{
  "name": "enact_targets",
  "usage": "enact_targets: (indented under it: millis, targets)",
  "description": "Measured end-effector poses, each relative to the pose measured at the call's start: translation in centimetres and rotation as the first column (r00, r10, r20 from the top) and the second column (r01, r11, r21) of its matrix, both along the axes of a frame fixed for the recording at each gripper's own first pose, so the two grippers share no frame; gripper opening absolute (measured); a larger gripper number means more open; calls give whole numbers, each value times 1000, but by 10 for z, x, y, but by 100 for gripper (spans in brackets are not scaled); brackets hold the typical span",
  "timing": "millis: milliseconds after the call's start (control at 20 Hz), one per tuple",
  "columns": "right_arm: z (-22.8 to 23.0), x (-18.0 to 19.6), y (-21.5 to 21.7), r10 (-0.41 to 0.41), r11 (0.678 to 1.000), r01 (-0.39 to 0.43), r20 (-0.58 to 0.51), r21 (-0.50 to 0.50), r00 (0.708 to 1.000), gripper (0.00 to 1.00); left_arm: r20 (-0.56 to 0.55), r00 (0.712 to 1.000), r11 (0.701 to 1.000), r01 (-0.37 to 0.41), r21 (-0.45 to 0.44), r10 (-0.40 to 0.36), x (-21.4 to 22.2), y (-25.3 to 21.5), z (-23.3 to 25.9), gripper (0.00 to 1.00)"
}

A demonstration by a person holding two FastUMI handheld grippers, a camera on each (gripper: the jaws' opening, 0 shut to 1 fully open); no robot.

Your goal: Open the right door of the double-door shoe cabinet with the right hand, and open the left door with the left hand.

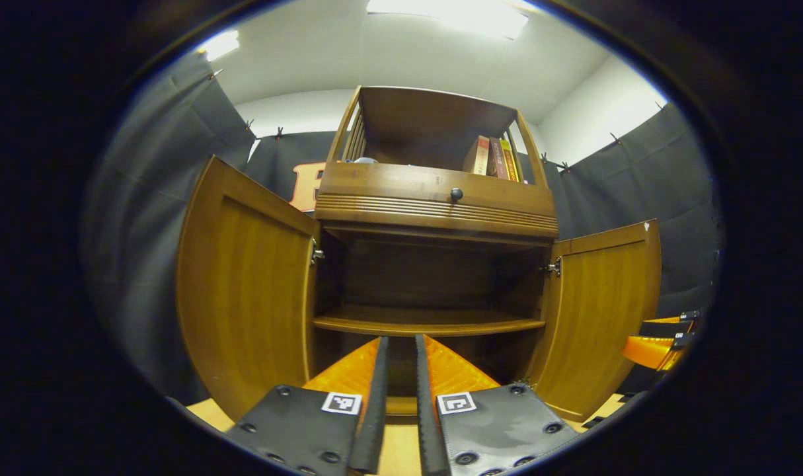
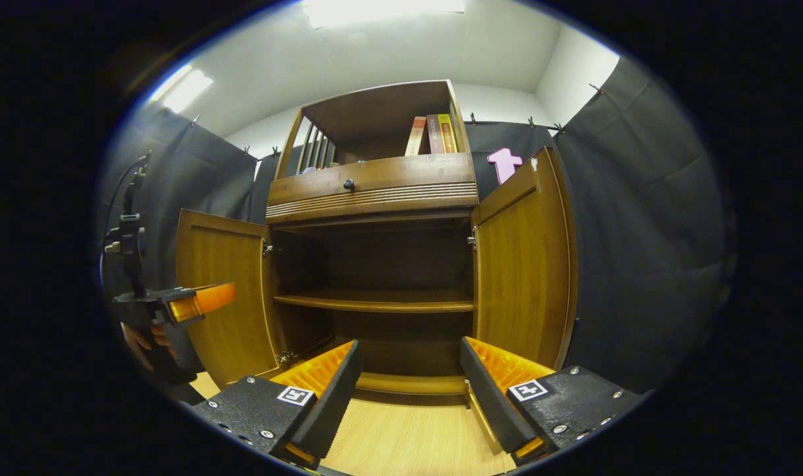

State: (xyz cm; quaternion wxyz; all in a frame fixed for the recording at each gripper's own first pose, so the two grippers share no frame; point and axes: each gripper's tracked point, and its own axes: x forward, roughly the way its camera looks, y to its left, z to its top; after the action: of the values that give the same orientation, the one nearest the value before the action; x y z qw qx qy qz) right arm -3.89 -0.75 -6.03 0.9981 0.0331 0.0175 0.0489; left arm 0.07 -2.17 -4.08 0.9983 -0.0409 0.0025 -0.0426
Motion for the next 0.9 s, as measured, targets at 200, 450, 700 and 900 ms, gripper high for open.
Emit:
enact_targets:
  millis: [200, 450, 700, 900]
  targets:
    - [-1, -6, -5, 11, 1000, -11, 1, -9, 1000, 100, -24, 999, 999, -27, 16, 28, 5, -6, -19, 70]
    - [-1, -5, -13, 9, 1000, -9, 4, -6, 1000, 81, 4, 997, 996, -83, 17, 83, 6, -4, -18, 99]
    - [-2, -3, -8, 21, 1000, -21, 10, 4, 1000, 92, 19, 993, 993, -114, 14, 114, 2, 10, -13, 95]
    - [-3, -3, 1, 35, 999, -35, 8, 2, 999, 100, 38, 991, 990, -134, 47, 132, -1, 19, -8, 95]
